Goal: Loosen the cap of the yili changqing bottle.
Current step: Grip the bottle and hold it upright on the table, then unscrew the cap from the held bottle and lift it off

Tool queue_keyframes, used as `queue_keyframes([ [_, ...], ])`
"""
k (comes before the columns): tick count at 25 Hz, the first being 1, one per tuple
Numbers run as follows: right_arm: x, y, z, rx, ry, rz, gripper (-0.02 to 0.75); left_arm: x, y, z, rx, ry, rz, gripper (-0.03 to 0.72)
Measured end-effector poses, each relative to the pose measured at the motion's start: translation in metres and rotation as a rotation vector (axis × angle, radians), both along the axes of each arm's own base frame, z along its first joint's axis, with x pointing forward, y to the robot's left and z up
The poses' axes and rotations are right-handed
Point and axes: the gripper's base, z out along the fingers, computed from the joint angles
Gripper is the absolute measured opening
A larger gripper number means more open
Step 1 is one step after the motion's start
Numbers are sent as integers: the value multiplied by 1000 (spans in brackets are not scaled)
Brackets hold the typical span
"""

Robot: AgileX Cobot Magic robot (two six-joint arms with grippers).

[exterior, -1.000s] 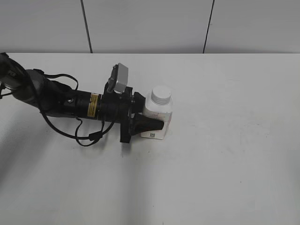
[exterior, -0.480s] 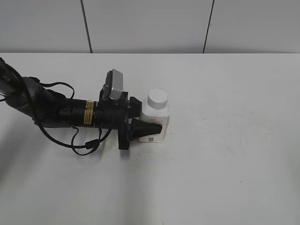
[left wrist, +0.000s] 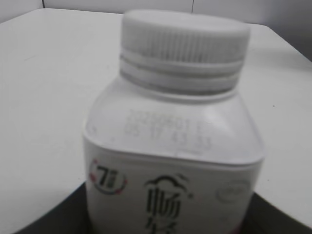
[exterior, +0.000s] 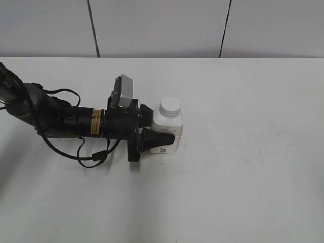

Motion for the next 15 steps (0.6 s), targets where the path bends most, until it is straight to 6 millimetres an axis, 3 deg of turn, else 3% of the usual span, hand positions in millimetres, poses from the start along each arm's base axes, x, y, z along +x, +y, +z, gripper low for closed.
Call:
queue_keyframes([
  [15, 0, 0, 0, 0, 0, 0, 545, 0, 0, 0, 0, -1, 0, 376],
])
